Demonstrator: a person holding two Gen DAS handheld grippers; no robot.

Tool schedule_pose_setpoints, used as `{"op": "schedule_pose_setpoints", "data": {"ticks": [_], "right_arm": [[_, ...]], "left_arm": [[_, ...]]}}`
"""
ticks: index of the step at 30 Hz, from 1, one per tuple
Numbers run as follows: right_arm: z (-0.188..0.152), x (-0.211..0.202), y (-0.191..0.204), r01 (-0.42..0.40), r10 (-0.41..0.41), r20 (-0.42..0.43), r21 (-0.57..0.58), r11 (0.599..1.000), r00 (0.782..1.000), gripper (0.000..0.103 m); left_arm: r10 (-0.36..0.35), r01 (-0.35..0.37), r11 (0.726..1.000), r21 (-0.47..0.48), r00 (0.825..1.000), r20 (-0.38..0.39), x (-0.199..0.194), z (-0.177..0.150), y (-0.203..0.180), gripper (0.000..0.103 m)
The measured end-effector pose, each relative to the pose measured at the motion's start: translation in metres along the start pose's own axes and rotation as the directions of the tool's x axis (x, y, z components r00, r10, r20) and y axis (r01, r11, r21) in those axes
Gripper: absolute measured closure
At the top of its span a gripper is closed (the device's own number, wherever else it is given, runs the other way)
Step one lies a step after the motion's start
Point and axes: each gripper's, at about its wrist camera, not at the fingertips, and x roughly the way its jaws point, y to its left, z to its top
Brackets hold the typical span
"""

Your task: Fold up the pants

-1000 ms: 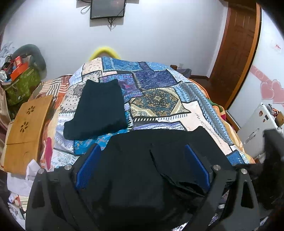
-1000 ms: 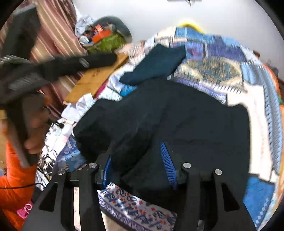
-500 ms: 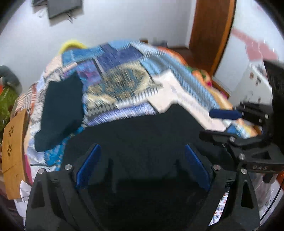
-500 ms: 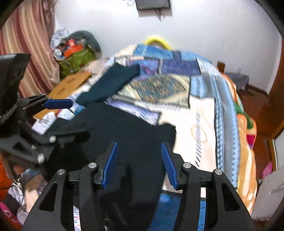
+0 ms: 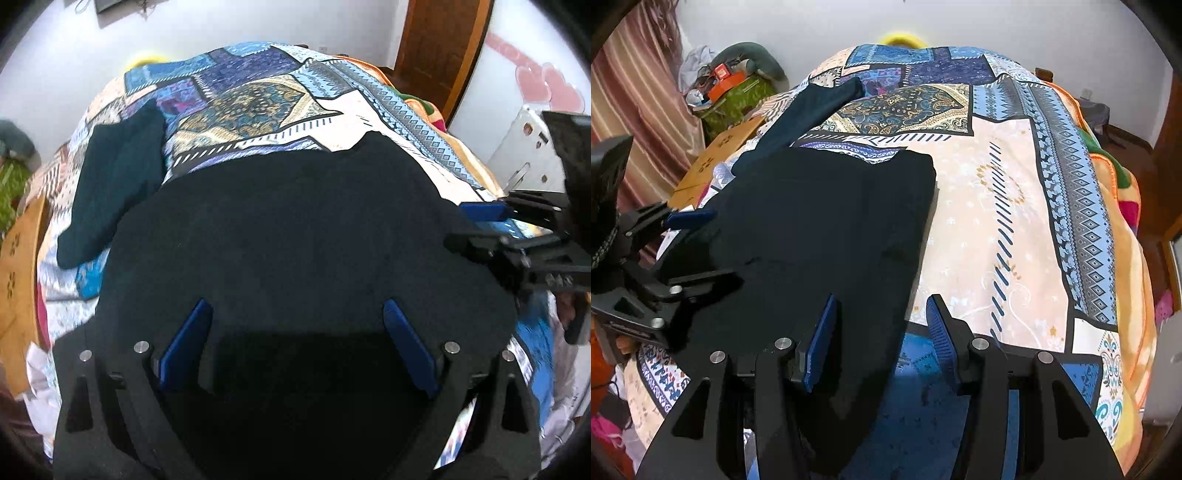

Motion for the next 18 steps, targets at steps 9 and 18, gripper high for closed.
{"op": "schedule_pose_setpoints", "data": {"ticks": [9,18], "right_arm": [[0.021,0.024,0.001,-0.051,0.05,0.022,0.054,0.997,0.999,0.062],[0.017,0.021,0.017,0.103,-0.098,0.055,-0.089,0.991,0.994,0.092]], "left_arm": [[0.147,-0.125,0.964,-0.235,0.986,0.08,-0.066,-0.027,0.088,0.008],[0.231,-0.195,0.85,-0.49,0.973,0.013,-0.074,-0.065,0.173,0.008]]}}
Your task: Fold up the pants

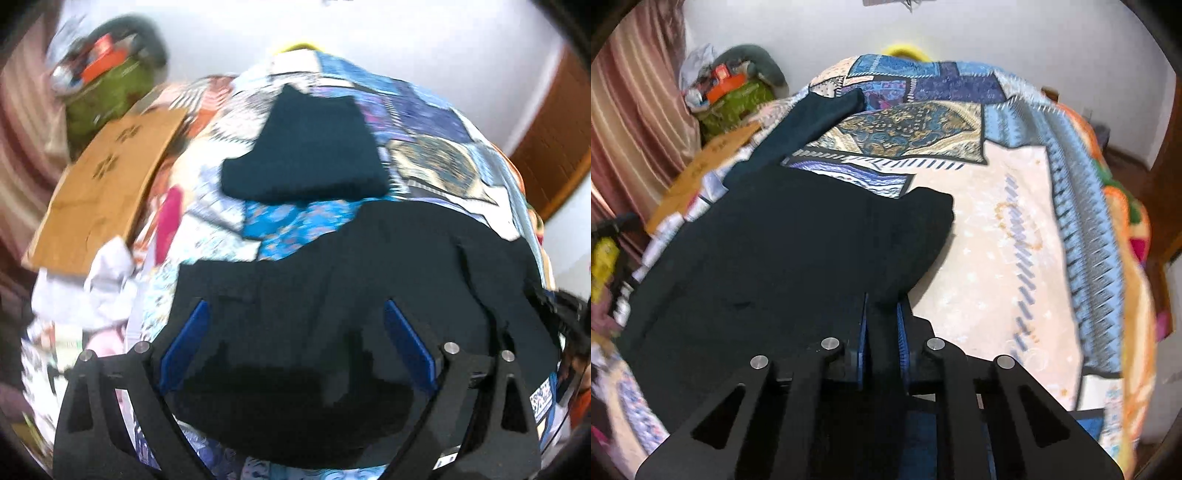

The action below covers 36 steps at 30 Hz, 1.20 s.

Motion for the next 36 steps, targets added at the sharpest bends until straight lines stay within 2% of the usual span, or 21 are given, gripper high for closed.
{"op": "schedule_pose_setpoints", "data": {"ticks": [3,6,7,10,12,15,18,20,22,23,25,28,31,32,34,36], "right_arm": [[0.0,-0.001,-0.002,0.041,-0.041,-0.005,-0.015,0.999,0.999,0.092],[0.002,-0.005,-0.003,0.046,-0.046,-0.012,-0.007,0.999,0.999,0.092],[0.003,-0.008,-0.004,0.044,-0.044,-0.017,0.005,0.999,0.999,0.089],[0.006,-0.021,-0.005,0.029,-0.029,-0.016,0.05,0.998,0.999,0.088],[0.01,-0.034,-0.003,0.019,-0.019,0.007,0.065,0.998,1.0,0.086],[0.015,-0.05,0.008,-0.048,0.044,0.05,0.073,0.996,0.998,0.074],[0.02,-0.059,0.029,-0.099,0.096,0.076,0.047,0.994,0.993,0.065],[0.022,-0.061,0.045,-0.128,0.127,0.082,0.007,0.992,0.988,0.06],[0.024,-0.059,0.059,-0.152,0.153,0.074,-0.023,0.988,0.985,0.06],[0.023,-0.056,0.064,-0.166,0.168,0.065,-0.031,0.986,0.984,0.06],[0.023,-0.046,0.072,-0.201,0.201,0.034,-0.026,0.979,0.979,0.06],[0.018,-0.028,0.077,-0.236,0.236,-0.026,0.005,0.972,0.971,0.06],[0.009,-0.01,0.082,-0.248,0.249,-0.102,0.031,0.968,0.963,0.06],[0.007,-0.01,0.082,-0.245,0.246,-0.093,0.026,0.969,0.965,0.06],[0.005,-0.012,0.083,-0.24,0.24,-0.081,0.006,0.971,0.967,0.059],[0.005,-0.013,0.082,-0.246,0.246,-0.081,0.011,0.969,0.966,0.059]], "left_arm": [[-0.024,0.022,0.996,-0.088,0.999,-0.028,0.001,-0.01,0.028,0.008],[-0.019,0.01,0.991,-0.137,0.998,-0.063,0.0,-0.027,0.048,0.008],[-0.023,0.012,0.989,-0.147,0.997,-0.076,-0.001,-0.032,0.051,0.008],[-0.074,0.046,0.975,-0.215,0.99,-0.121,-0.004,-0.055,0.066,0.008],[-0.148,0.1,0.948,-0.301,0.979,-0.14,-0.003,-0.071,0.078,0.008],[-0.211,0.133,0.901,-0.412,0.966,-0.15,0.0,-0.093,0.094,0.008],[-0.297,0.176,0.849,-0.499,0.939,-0.174,0.012,-0.112,0.102,0.008],[-0.375,0.22,0.803,-0.554,0.909,-0.182,0.024,-0.121,0.106,0.008],[-0.432,0.247,0.763,-0.597,0.882,-0.188,0.036,-0.127,0.109,0.007],[-0.465,0.258,0.729,-0.634,0.866,-0.183,0.044,-0.13,0.111,0.007],[-0.506,0.277,0.688,-0.671,0.845,-0.17,0.054,-0.131,0.112,0.007],[-0.511,0.293,0.693,-0.659,0.844,-0.162,0.063,-0.119,0.109,0.007],[-0.528,0.314,0.678,-0.664,0.837,-0.143,0.078,-0.108,0.107,0.009],[-0.518,0.312,0.681,-0.662,0.844,-0.136,0.082,-0.103,0.107,0.013],[-0.476,0.274,0.709,-0.65,0.866,-0.154,0.087,-0.097,0.106,0.04],[-0.424,0.246,0.741,-0.625,0.893,-0.151,0.085,-0.092,0.105,0.053]]}}
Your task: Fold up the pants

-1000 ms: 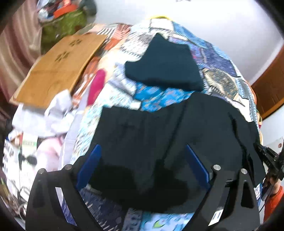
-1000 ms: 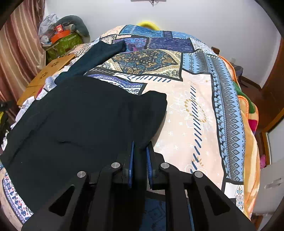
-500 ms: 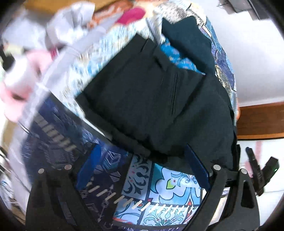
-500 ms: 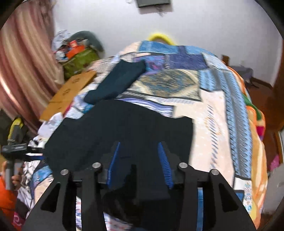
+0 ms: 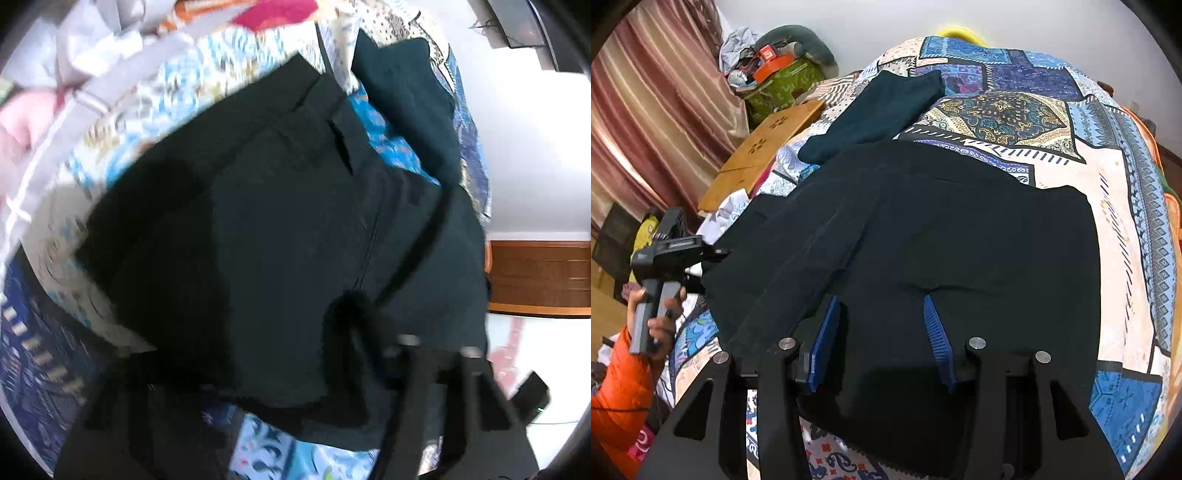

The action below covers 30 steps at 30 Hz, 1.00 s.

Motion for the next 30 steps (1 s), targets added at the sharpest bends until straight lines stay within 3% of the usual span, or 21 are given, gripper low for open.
{"op": "schedule_pose_setpoints", "data": {"ticks": [2,3,7,10,15,17,20,23,28,30], "right_arm": [[-0.001,-0.001,-0.002,-0.012,0.012,0.004,0.011,1.0,1.0,0.059],[-0.001,-0.001,-0.002,-0.014,0.014,0.006,0.009,1.0,1.0,0.059],[-0.002,-0.002,-0.002,-0.017,0.017,0.011,0.005,1.0,1.0,0.059],[-0.003,-0.002,-0.002,-0.02,0.02,0.014,0.0,1.0,1.0,0.059],[-0.003,-0.001,-0.001,-0.051,0.051,0.025,0.001,0.999,0.998,0.059],[-0.003,-0.001,0.001,-0.048,0.048,0.026,0.001,0.999,0.999,0.059],[-0.002,-0.001,0.001,-0.044,0.044,0.024,0.003,0.999,0.999,0.059],[-0.002,-0.004,0.001,-0.042,0.042,0.021,0.008,0.999,0.999,0.059],[-0.003,-0.03,-0.013,-0.038,0.036,0.056,0.044,0.998,0.998,0.059],[-0.004,-0.045,-0.021,-0.015,0.01,0.079,0.057,0.998,0.997,0.059]], "left_arm": [[0.025,-0.026,0.999,0.024,0.999,0.04,-0.006,0.001,-0.003,0.063],[0.052,-0.055,0.998,0.04,0.996,0.072,-0.01,0.001,-0.005,0.073],[0.145,-0.182,0.964,0.195,0.971,0.188,-0.031,0.0,-0.039,0.08],[0.191,-0.302,0.897,0.322,0.923,0.334,-0.061,-0.005,-0.076,0.081],[0.135,-0.397,0.808,0.436,0.844,0.519,-0.113,-0.017,-0.142,0.081],[0.109,-0.429,0.768,0.476,0.819,0.563,-0.124,-0.026,-0.17,0.081],[0.044,-0.451,0.706,0.546,0.798,0.601,-0.137,-0.046,-0.21,0.081],[-0.049,-0.425,0.661,0.619,0.798,0.6,-0.145,-0.068,-0.247,0.081],[-0.181,-0.359,0.557,0.749,0.828,0.531,-0.134,-0.106,-0.31,0.082],[-0.212,-0.325,0.512,0.795,0.849,0.484,-0.12,-0.121,-0.331,0.082]]}}
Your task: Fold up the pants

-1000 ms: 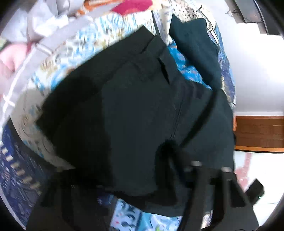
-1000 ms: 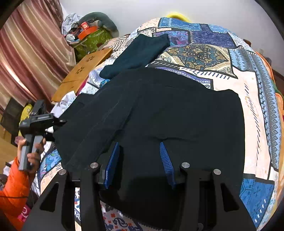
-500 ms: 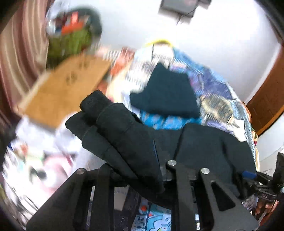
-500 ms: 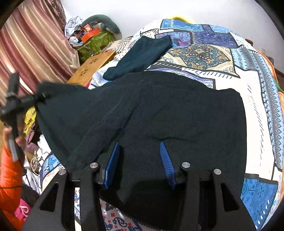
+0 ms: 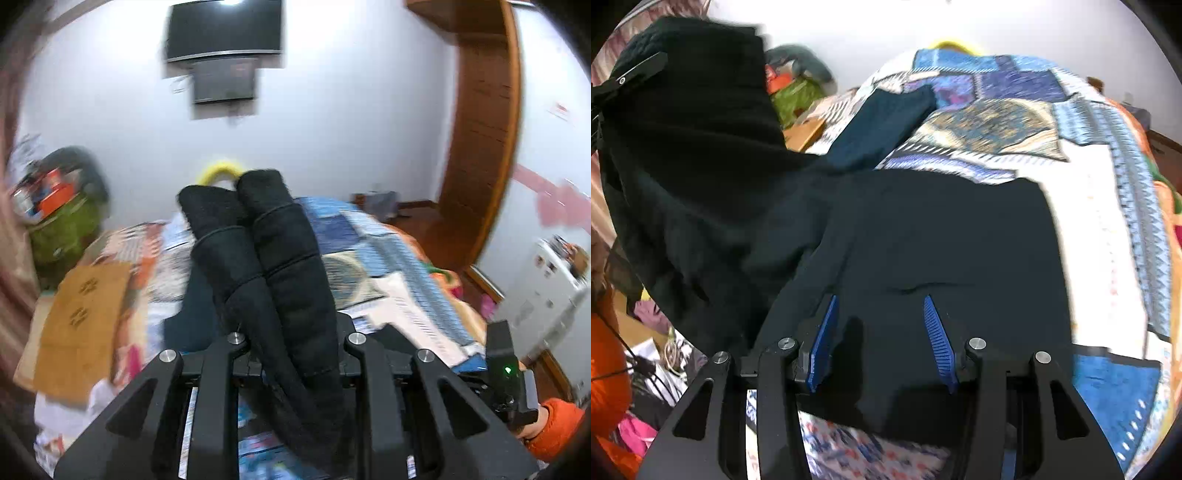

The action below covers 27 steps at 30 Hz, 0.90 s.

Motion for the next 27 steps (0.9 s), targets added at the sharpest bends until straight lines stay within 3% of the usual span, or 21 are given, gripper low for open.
{"op": "schedule_pose_setpoints", "data": {"ticks": [3,5,9,10,12,13,15,16,20,24,27], "right_arm": [[-0.004,-0.024,-0.016,0.073,-0.073,0.041,0.006,0.997,0.996,0.059],[-0.009,-0.039,-0.029,0.113,-0.115,0.059,0.025,0.993,0.992,0.059],[-0.027,-0.056,-0.054,0.115,-0.122,0.048,0.119,0.986,0.991,0.059],[-0.031,-0.058,-0.057,0.103,-0.11,0.044,0.138,0.985,0.993,0.059],[-0.039,-0.06,-0.06,0.081,-0.088,0.038,0.161,0.984,0.995,0.059],[-0.043,-0.06,-0.061,0.08,-0.087,0.033,0.167,0.983,0.996,0.059],[-0.048,-0.058,-0.062,0.083,-0.089,0.022,0.174,0.981,0.996,0.059],[-0.051,-0.058,-0.063,0.083,-0.088,0.019,0.18,0.98,0.996,0.059],[-0.059,-0.058,-0.068,0.072,-0.076,0.01,0.214,0.974,0.997,0.059],[-0.063,-0.063,-0.069,0.069,-0.074,0.013,0.231,0.971,0.997,0.058],[-0.064,-0.069,-0.066,0.066,-0.074,0.026,0.225,0.972,0.997,0.058]], "left_arm": [[-0.11,0.111,0.993,0.031,0.993,-0.038,0.017,0.002,-0.036,0.083],[-0.18,0.184,0.983,0.031,0.979,-0.095,0.035,-0.001,-0.058,0.083],[-0.228,0.245,0.968,0.06,0.951,-0.209,0.082,-0.035,-0.102,0.083],[-0.232,0.257,0.964,0.071,0.941,-0.247,0.094,-0.048,-0.112,0.083],[-0.294,0.341,0.937,0.074,0.885,-0.361,0.113,-0.078,-0.133,0.083],[-0.285,0.349,0.933,0.094,0.871,-0.399,0.118,-0.089,-0.142,0.083],[-0.225,0.328,0.93,0.167,0.866,-0.446,0.126,-0.108,-0.162,0.079],[-0.211,0.329,0.926,0.188,0.86,-0.464,0.128,-0.114,-0.166,0.071],[-0.198,0.348,0.91,0.225,0.843,-0.501,0.122,-0.116,-0.169,0.055],[-0.225,0.364,0.91,0.198,0.835,-0.501,0.116,-0.105,-0.16,0.033],[-0.274,0.378,0.916,0.133,0.833,-0.481,0.106,-0.09,-0.144,0.032]]}}
